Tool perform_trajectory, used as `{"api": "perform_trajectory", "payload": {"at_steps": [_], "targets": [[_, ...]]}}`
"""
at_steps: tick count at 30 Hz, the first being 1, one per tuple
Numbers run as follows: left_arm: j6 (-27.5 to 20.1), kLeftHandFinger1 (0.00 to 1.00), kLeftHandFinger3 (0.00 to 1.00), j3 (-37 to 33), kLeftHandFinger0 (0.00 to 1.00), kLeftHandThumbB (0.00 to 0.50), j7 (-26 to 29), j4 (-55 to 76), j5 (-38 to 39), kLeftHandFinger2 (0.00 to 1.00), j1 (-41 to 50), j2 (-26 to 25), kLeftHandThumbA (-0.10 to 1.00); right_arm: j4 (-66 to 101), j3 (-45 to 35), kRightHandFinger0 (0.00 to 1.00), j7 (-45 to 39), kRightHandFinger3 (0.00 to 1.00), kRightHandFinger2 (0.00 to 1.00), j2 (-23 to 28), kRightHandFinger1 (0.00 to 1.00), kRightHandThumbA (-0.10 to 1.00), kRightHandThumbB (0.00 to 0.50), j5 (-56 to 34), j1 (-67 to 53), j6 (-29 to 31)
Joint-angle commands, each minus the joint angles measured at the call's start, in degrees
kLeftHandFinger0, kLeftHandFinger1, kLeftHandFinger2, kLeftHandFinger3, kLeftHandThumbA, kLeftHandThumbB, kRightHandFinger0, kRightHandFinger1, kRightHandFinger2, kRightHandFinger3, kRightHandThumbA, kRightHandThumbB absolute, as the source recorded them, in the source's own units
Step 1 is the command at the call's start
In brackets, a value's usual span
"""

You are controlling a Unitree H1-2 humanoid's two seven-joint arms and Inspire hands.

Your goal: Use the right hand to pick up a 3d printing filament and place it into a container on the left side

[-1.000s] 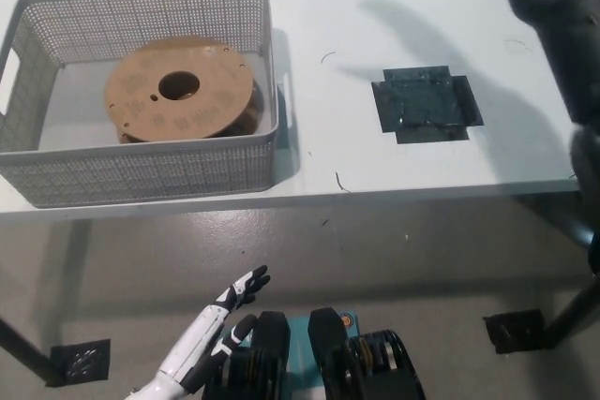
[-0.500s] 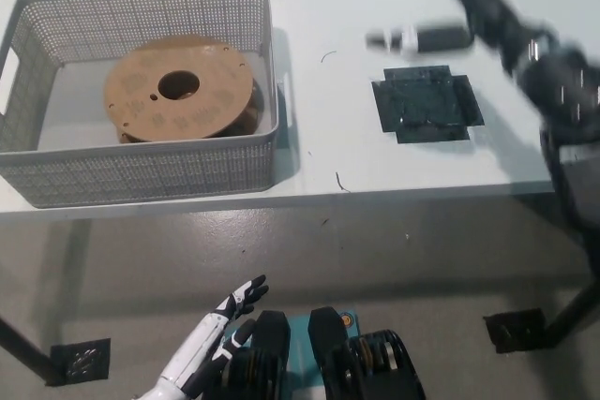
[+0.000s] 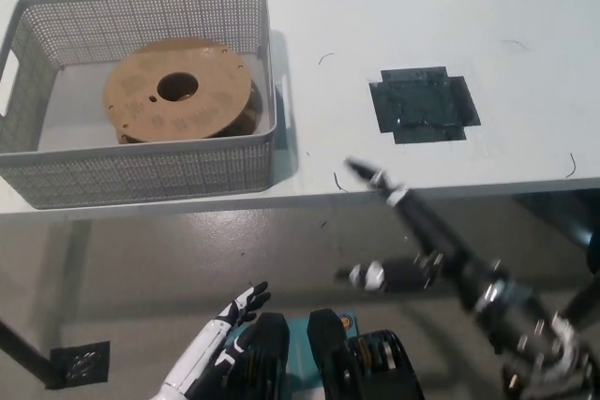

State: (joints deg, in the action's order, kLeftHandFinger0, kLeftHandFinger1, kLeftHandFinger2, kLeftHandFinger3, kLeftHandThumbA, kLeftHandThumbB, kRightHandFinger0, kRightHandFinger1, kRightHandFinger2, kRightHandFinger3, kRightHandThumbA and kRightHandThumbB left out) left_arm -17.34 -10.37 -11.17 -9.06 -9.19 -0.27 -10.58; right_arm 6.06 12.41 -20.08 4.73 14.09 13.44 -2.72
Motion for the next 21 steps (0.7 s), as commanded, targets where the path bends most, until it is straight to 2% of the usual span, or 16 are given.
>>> {"api": "perform_trajectory", "payload": {"at_steps": [1, 2, 3, 4, 6, 8, 9, 11, 12, 14, 18, 20, 21], "targets": [[-7.01, 1.0, 1.0, 1.25, 1.0, 0.428, 4.16, 0.82, 0.3, 1.0, 1.83, 2.65, 1.0, 46.81, 5.38, 1.0, 8.74, 1.0, 1.0, -5.38, 1.0, 1.0, 0.457, 2.18, -19.08, 25.37], [-6.89, 1.0, 1.0, 1.26, 1.0, 0.428, 4.15, 0.94, 0.19, 1.0, 1.95, 2.63, 1.0, 45.74, 3.88, 1.0, 6.76, 1.0, 1.0, -0.26, 1.0, 1.0, 0.498, -2.35, -20.51, 26.38], [-6.92, 1.0, 1.0, 1.28, 1.0, 0.429, 4.46, 0.86, -0.48, 1.0, 1.81, 2.61, 1.0, 45.41, 2.37, 1.0, 5.36, 1.0, 1.0, 2.05, 1.0, 1.0, 0.5, -4.46, -20.63, 23.67], [-6.84, 1.0, 1.0, 1.37, 1.0, 0.436, 4.65, 0.69, -0.69, 1.0, 1.67, 2.67, 1.0, 40.97, 1.36, 1.0, 6.9, 1.0, 1.0, 1.38, 1.0, 1.0, 0.489, -5.89, -21.84, 26.7], [-6.81, 1.0, 1.0, 1.43, 1.0, 0.442, 4.67, 0.7, -0.67, 1.0, 1.93, 2.83, 1.0, 36.57, -0.02, 1.0, 8.7, 1.0, 1.0, 1.18, 1.0, 1.0, 0.35, -1.88, -24.36, 29.27], [-6.77, 1.0, 1.0, 1.46, 1.0, 0.442, 4.51, 0.87, -0.4, 1.0, 2.5, 2.95, 1.0, 31.62, 0.0, 1.0, 11.09, 1.0, 1.0, 0.98, 1.0, 1.0, 0.297, -1.37, -26.9, 29.65], [-7.29, 1.0, 1.0, 1.51, 1.0, 0.436, 4.21, 0.59, 0.24, 1.0, 2.58, 3.0, 1.0, 27.61, 0.54, 1.0, 13.97, 1.0, 1.0, 1.37, 1.0, 1.0, 0.293, 0.47, -28.04, 29.65], [-7.93, 1.0, 1.0, 1.69, 1.0, 0.408, 4.22, 0.32, 0.21, 1.0, 2.5, 3.08, 1.0, 21.01, -0.34, 1.0, 14.01, 1.0, 1.0, -0.51, 1.0, 1.0, 0.299, -0.29, -30.16, 29.65], [-7.69, 1.0, 1.0, 1.8, 1.0, 0.413, 4.21, 0.39, 0.11, 1.0, 2.4, 3.14, 1.0, 17.7, -0.99, 1.0, 13.62, 1.0, 1.0, -0.63, 1.0, 1.0, 0.323, -0.05, -29.97, 29.65], [-7.18, 1.0, 1.0, 1.96, 1.0, 0.417, 4.13, 0.58, -0.14, 1.0, 2.32, 3.17, 1.0, 14.33, -1.6, 1.0, 13.38, 1.0, 1.0, -1.06, 1.0, 1.0, 0.336, -0.27, -29.47, 29.65], [-7.0, 1.0, 1.0, 2.2, 1.0, 0.444, 4.58, 0.56, -1.89, 1.0, 2.03, 3.29, 1.0, 1.62, -3.05, 1.0, 15.03, 1.0, 1.0, -1.52, 1.0, 1.0, 0.305, -0.76, -24.95, 29.65], [-7.54, 1.0, 1.0, 2.39, 1.0, 0.432, 4.45, 0.05, -1.53, 1.0, 1.94, 3.29, 1.0, -3.73, -3.14, 1.0, 16.69, 1.0, 1.0, -1.08, 1.0, 1.0, 0.264, -0.64, -22.54, 29.65], [-7.89, 1.0, 1.0, 2.56, 1.0, 0.427, 4.53, -0.26, -1.37, 1.0, 1.91, 3.31, 1.0, -7.09, -3.54, 1.0, 16.82, 1.0, 1.0, -1.13, 1.0, 1.0, 0.259, -1.05, -21.19, 29.65]]}}
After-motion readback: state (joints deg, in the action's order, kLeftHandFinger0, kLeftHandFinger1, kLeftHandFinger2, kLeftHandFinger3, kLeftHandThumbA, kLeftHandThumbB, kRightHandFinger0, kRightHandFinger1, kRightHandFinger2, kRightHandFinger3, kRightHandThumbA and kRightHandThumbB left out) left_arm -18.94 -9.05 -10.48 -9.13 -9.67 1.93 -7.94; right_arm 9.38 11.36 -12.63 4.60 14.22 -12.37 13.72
